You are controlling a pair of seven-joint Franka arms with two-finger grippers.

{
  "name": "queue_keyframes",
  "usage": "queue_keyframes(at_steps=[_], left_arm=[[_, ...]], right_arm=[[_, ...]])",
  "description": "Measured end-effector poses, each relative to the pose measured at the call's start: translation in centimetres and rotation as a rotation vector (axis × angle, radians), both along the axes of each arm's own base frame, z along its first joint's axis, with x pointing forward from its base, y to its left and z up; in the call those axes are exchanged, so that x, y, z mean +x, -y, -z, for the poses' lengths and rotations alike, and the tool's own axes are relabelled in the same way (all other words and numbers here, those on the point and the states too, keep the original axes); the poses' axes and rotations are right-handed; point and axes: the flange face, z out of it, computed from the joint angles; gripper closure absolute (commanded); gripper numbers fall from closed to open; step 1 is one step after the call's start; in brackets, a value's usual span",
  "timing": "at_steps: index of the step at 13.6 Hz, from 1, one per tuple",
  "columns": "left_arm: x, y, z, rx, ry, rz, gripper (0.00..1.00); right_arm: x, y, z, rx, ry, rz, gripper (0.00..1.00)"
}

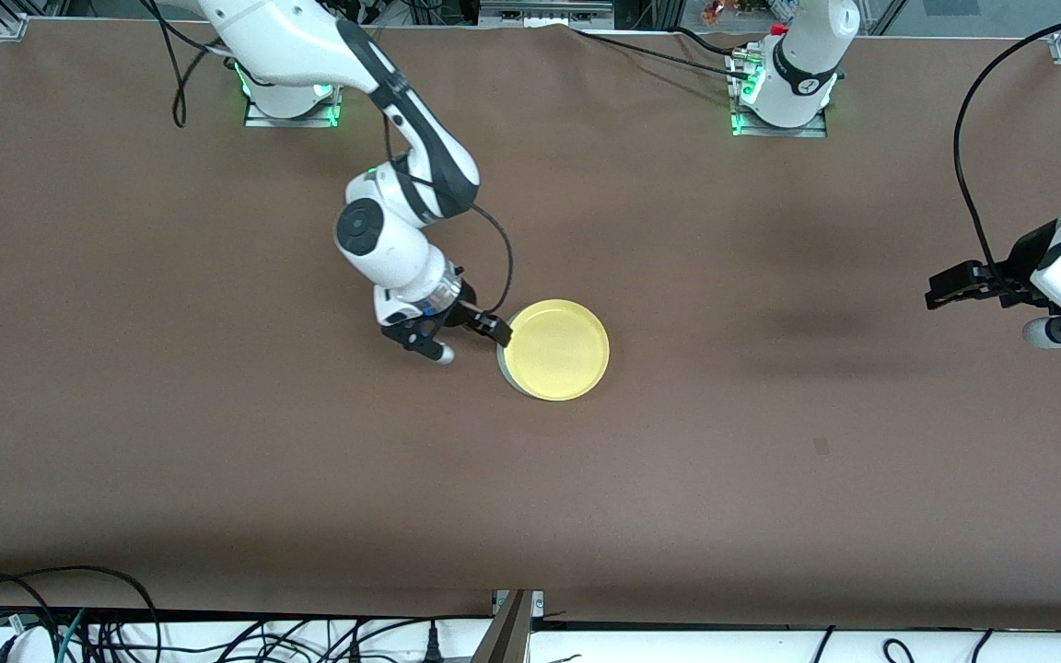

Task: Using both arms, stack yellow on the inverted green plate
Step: 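Open the right gripper and draw it back from the plates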

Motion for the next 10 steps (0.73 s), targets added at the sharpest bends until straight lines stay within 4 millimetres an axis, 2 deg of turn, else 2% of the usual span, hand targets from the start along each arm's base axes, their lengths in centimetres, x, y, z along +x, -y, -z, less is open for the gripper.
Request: queue_keyframes(at_steps=[3,5,8,10], left_arm=[[0.0,0.0,0.0,0.0,0.0,0.0,0.0],[0.0,0.0,0.0,0.0,0.0,0.0,0.0],[0.0,0.0,0.0,0.0,-0.001,0.0,0.0],[0.0,0.0,0.0,0.0,-0.001,0.0,0.0]], right_arm=[[1.8,6.0,-6.9,-0.112,-0.02,-0.05,0.0],[2.6,10.9,-10.2,-0.161,-0.043,-0.112,0.0],[4.0,20.8,-15.5,-0.202,-0.098,-0.249,0.0],[4.0,26.7,-20.5,-0.22,-0.163,-0.295,0.0]])
